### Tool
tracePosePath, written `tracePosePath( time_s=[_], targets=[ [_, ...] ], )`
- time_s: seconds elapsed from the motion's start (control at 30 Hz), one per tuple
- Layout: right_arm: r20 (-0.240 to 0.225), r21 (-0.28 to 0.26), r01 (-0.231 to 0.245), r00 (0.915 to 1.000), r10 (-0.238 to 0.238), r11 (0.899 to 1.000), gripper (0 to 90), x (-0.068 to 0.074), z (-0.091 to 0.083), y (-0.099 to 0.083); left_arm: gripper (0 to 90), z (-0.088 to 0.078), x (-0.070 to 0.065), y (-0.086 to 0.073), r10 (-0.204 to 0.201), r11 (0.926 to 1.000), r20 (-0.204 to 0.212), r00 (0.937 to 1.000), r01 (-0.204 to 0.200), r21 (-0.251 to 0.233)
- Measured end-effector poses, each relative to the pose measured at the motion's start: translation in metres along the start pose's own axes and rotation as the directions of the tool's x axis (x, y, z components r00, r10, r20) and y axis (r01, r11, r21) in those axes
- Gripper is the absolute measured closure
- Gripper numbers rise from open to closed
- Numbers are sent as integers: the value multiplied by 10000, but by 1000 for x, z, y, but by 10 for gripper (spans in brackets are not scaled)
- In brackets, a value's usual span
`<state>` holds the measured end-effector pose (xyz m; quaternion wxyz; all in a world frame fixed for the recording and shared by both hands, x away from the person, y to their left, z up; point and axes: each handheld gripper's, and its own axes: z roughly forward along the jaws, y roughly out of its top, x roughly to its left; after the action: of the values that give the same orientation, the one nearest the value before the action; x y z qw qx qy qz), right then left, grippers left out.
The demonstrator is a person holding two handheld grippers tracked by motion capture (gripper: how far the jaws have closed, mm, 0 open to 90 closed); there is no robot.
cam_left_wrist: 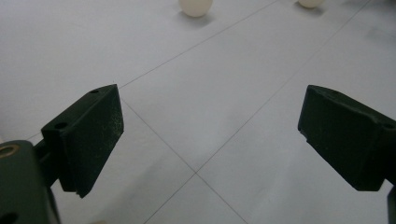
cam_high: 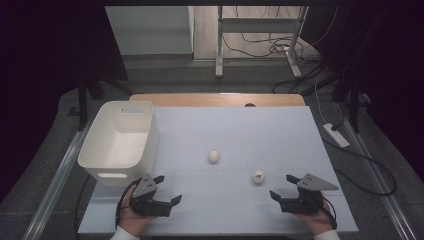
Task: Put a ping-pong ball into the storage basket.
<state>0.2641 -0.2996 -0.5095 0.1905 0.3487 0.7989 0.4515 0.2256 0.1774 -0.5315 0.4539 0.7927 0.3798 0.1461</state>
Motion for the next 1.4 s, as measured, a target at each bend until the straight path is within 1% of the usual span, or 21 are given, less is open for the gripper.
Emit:
tracePosePath(
  time_s=[0.3, 0.53, 0.87, 1.1, 1.27, 1.4],
  targets=[
    [-19, 1, -4, 10000, 4, 10000, 138, 1, 1, 0, 81, 1, 1, 0, -29, 10000, -37, 10000, 29, 25],
    [-21, 87, 31, 10000, -30, 10000, 139, 2, 1, 0, 86, 1, 1, 0, -55, 10000, 54, 10000, 55, 12],
    [-17, 81, -2, 10000, 2, 10000, 139, 2, 2, -1, 87, 2, 1, 2, -86, 10000, 69, 9999, 86, 1],
    [-9, 193, 36, 10000, -36, 9998, 139, 2, 3, -1, 84, 2, -2, 6, -20, 10000, 42, 10000, 20, -15],
    [47, 162, -23, 10000, 23, 9999, 140, 2, 2, -2, 84, 0, -4, 10, -3, 10000, 49, 10000, 3, -83],
    [54, 197, -24, 10000, 23, 9998, 140, 2, 3, -2, 84, 0, -7, 14, 117, 9999, 26, 9999, -117, -55]
  ],
)
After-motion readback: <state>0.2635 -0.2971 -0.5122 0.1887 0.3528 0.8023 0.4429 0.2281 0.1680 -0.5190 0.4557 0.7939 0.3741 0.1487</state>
